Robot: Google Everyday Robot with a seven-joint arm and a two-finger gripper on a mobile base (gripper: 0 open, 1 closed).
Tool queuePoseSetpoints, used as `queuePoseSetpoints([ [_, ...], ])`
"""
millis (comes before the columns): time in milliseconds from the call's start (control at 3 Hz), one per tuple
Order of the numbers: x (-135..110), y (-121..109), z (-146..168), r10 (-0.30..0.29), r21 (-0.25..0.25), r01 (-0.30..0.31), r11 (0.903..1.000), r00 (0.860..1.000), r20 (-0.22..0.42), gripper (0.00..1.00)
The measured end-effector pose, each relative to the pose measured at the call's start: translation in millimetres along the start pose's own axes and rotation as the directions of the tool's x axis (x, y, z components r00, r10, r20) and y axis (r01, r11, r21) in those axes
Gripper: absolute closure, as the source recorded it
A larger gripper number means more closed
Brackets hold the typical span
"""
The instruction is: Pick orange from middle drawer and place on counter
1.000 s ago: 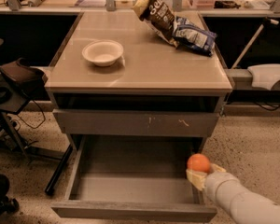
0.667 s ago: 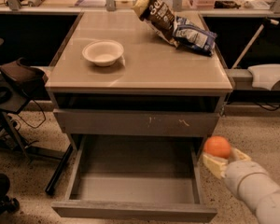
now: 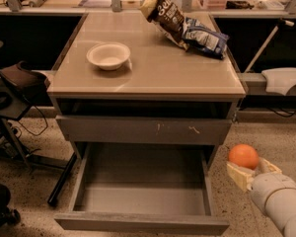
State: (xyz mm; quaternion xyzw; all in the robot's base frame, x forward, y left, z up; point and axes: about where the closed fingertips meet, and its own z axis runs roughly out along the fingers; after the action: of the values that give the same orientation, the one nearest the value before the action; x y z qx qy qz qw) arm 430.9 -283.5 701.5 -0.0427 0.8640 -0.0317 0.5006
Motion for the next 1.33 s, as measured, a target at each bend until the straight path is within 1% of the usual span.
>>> queuePoseSetpoints([
  [333, -76, -16, -12, -0.018, 0.064, 0.012, 0.9979, 0.995, 0.1, 1.0],
  [667, -188, -23, -42, -0.057, 0.13, 0.026, 0.9911, 0.968, 0.244, 1.0],
  [1000, -269, 9, -52, -0.106, 0.136, 0.062, 0.9887, 0.934, 0.341, 1.0],
  [1333, -321, 104, -4, -0.117, 0.043, 0.108, 0.9932, 0.923, 0.365, 1.0],
])
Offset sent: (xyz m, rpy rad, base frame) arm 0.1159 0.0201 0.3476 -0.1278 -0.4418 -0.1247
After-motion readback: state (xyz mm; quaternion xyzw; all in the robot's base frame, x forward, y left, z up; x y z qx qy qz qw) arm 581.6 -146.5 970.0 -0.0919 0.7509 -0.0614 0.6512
